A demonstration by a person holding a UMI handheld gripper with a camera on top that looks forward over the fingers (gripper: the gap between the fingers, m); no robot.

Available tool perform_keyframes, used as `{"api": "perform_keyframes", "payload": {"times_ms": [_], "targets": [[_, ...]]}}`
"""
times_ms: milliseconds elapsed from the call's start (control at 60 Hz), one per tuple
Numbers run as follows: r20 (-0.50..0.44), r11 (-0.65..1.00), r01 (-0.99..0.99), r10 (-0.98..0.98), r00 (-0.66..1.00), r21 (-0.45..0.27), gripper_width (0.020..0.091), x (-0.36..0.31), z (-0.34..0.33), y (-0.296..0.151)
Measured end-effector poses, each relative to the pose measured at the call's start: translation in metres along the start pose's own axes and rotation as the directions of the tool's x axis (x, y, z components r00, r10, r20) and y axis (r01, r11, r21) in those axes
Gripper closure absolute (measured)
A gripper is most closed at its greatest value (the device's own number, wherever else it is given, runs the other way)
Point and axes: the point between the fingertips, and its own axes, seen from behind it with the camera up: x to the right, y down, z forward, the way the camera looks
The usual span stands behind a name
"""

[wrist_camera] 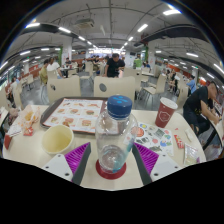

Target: Pour water

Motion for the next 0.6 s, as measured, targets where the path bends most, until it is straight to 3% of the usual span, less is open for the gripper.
{"api": "perform_keyframes", "payload": {"times_ms": [83,267,600], "targets": [[-0.015,0.999,0.006,-0.007,1.0,-0.035,0.0246,-0.006,-0.025,0.001],[-0.057,0.992,-0.009,0.002,0.998,-0.129,0.0254,-0.029,-0.103,0.013],[-0.086,0.976,-0.111,0.096,0.992,-0.187,0.0255,-0.083,-0.212,0.028]]}}
